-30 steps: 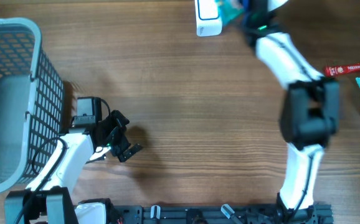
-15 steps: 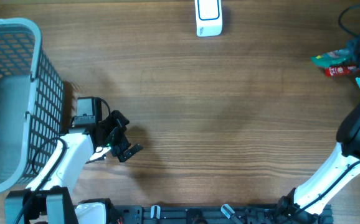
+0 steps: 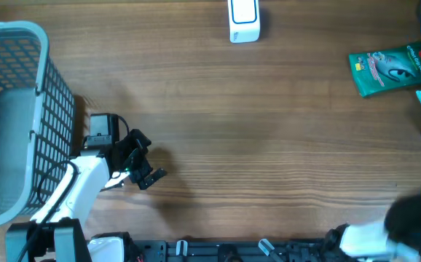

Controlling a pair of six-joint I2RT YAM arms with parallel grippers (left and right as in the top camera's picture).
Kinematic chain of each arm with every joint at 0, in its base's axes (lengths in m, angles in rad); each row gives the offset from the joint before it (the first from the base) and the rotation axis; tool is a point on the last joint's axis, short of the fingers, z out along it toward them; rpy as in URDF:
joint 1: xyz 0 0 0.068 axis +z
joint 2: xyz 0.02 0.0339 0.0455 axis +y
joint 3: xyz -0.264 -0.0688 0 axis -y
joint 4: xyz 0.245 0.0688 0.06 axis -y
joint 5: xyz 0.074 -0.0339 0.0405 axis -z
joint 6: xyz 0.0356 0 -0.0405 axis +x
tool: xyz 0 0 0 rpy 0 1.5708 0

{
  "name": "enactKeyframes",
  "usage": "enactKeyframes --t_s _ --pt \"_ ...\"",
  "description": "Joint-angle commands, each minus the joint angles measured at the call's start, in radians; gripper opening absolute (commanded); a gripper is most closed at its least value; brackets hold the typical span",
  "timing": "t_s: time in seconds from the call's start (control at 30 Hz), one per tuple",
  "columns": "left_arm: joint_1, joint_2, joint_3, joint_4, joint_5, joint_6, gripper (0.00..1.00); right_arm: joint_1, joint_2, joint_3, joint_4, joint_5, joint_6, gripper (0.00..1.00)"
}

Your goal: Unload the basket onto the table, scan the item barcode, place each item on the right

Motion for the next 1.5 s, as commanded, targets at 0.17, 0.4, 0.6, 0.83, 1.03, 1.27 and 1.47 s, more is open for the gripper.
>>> enactKeyframes --t_s 0.17,0.4,0.6,0.83,1.03,1.27,1.47 --pt "0.006 0.006 0.000 -0.001 -0.013 -0.156 1.00 -0.004 -0.566 0.013 -0.459 -0.406 0.000 1.00" --pt "0.006 0.006 0.000 -0.001 -0.013 -0.156 1.00 -0.004 -0.829 0.013 -0.691 -0.347 0.006 1.00" --pt "0.006 0.006 0.000 -0.001 -0.013 -0.156 1.00 -0.004 -0.879 0.006 -0.813 -0.311 0.003 1.00" --pt "0.006 0.006 0.000 -0.001 -0.013 -0.156 1.00 0.101 -1.027 -0.275 -0.565 -0.308 -0.016 1.00" --pt "0.006 0.006 0.000 -0.001 -0.013 -0.156 1.00 0.278 -1.250 -0.682 -0.164 -0.307 -0.018 1.00" --pt "0.006 0.006 0.000 -0.001 -0.013 -0.156 1.00 0.406 -1.534 -1.218 0.369 -0.259 -0.011 1.00" --pt "0.006 0.006 0.000 -0.001 -0.013 -0.156 1.00 0.429 -1.643 -1.504 0.702 -0.198 0.020 1.00"
